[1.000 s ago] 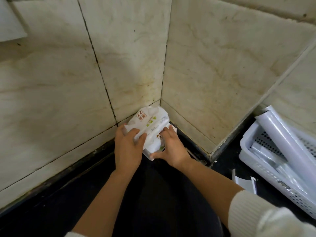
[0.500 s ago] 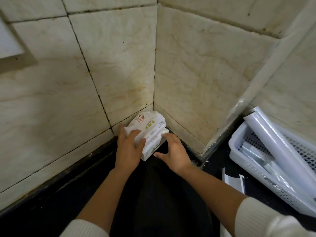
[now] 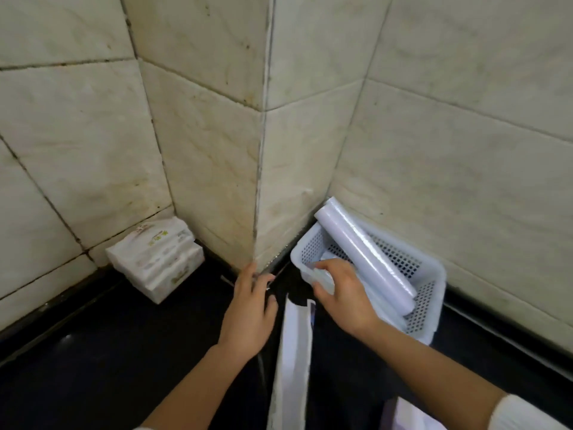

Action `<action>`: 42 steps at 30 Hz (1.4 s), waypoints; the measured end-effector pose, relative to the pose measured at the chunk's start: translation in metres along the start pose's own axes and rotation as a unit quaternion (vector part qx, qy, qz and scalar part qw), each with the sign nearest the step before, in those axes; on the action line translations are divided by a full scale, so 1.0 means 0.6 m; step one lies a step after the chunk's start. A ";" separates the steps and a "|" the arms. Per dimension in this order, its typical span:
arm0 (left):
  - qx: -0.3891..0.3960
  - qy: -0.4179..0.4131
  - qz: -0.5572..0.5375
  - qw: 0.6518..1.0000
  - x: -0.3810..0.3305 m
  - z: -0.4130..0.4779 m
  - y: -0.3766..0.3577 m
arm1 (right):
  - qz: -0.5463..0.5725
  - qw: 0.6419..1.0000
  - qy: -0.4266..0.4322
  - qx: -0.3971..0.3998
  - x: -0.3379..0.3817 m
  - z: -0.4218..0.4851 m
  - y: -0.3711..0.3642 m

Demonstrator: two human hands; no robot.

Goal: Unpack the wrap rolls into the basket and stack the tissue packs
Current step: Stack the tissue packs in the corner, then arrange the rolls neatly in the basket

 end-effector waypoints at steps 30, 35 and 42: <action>0.139 -0.085 0.181 0.970 -0.159 0.153 -0.279 | 0.068 0.993 -0.092 0.035 -0.270 0.153 0.131; 0.155 -0.171 0.243 0.942 -0.211 0.231 -0.348 | -0.008 0.999 -0.050 -0.010 -0.262 0.186 0.198; 0.077 -0.210 0.288 0.931 -0.208 0.231 -0.315 | -0.066 0.995 -0.062 0.040 -0.296 0.198 0.153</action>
Point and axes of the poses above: each hand's wrist, its own z-axis towards the middle knuckle, its own y-axis out of the back of the hand, x = y × z, the point moved 10 cm from there along z, towards the middle knuckle, and after that the axes turned 4 degrees about -x, right-handed, at the moved point
